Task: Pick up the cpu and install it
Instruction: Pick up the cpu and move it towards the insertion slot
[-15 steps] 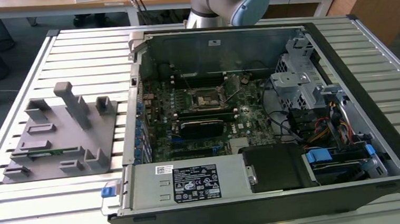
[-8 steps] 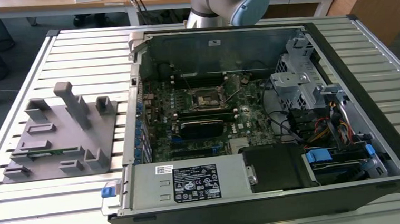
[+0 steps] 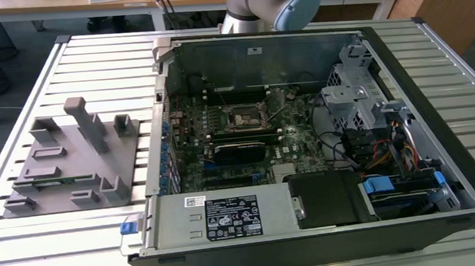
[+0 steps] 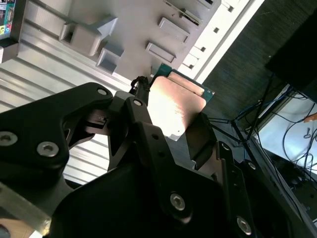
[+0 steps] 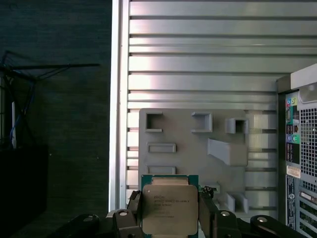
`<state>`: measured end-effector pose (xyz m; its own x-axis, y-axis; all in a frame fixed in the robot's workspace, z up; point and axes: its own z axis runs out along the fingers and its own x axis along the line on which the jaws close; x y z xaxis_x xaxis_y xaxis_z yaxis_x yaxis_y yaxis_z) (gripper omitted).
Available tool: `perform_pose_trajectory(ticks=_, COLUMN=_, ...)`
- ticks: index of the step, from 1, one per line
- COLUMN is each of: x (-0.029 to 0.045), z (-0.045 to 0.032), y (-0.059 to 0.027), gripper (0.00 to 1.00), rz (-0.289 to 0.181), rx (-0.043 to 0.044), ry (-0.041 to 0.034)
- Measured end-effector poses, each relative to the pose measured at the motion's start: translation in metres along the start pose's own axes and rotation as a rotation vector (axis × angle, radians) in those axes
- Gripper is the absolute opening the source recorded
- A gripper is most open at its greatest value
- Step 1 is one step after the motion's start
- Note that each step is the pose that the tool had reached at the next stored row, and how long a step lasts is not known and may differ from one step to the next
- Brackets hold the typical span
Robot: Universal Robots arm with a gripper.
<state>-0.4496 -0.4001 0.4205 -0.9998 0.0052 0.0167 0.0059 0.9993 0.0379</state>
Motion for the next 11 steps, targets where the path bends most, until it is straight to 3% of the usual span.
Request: perform_pose_trajectory(ticks=11, x=-0.018, z=-0.0003, y=0.0001, gripper=0.54, rz=0.0, rx=0.0, ry=0.0)
